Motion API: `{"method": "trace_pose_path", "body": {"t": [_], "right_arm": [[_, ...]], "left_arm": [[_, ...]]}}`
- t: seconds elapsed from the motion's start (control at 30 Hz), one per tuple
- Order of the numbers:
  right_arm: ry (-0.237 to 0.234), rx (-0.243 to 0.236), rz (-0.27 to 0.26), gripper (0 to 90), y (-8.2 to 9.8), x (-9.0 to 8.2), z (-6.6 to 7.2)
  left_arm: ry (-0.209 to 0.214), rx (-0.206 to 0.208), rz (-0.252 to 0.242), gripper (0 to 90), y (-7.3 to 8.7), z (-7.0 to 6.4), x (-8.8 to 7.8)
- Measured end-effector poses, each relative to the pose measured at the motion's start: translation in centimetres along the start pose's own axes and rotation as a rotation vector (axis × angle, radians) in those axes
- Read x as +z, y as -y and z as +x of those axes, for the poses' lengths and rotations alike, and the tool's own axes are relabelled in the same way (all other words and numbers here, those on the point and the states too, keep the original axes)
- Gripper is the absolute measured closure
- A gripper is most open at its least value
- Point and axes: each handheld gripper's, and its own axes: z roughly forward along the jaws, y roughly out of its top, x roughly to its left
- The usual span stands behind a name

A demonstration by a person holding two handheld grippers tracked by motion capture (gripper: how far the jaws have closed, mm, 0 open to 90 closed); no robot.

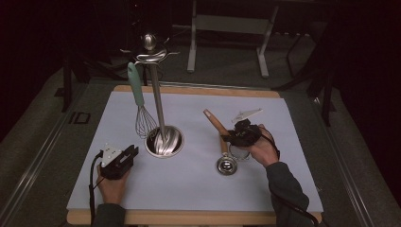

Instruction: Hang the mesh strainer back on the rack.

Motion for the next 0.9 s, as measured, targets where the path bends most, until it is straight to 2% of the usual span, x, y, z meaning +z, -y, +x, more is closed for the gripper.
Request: {"method": "trace_pose_path", "body": {"t": [0.13, 0.2, 0.27, 0.43, 0.6, 0.7, 0.73, 0.9], "right_arm": [[-0.003, -0.052, -0.035, 71.0, -0.5, -0.2, 0.6], [-0.007, -0.061, -0.042, 71.0, -0.7, -0.3, 0.8], [-0.021, -0.102, -0.077, 70.9, -1.1, -0.7, 1.4], [-0.038, -0.131, -0.098, 70.9, -1.8, -1.1, 2.0], [-0.052, -0.186, -0.144, 71.0, -2.9, -1.9, 2.8], [-0.048, -0.207, -0.147, 71.0, -3.3, -2.2, 3.1], [-0.037, -0.23, -0.149, 71.0, -3.7, -2.3, 3.3], [-0.031, -0.255, -0.168, 71.0, -4.5, -2.7, 3.4]], "left_arm": [[0.001, -0.005, -0.005, 76.1, 0.0, 0.0, -0.1], [0.001, -0.005, -0.006, 76.0, 0.0, 0.0, -0.1], [0.001, -0.003, -0.005, 76.0, 0.0, 0.0, -0.1], [0.002, -0.005, -0.007, 75.9, 0.0, 0.0, 0.0], [0.0, 0.003, -0.001, 75.9, 0.0, -0.1, 0.0], [0.0, 0.005, -0.001, 75.9, 0.0, -0.1, 0.0], [0.0, 0.008, 0.001, 75.9, 0.0, -0.1, 0.0], [0.0, 0.007, 0.001, 75.9, 0.0, -0.1, 0.0]]}}
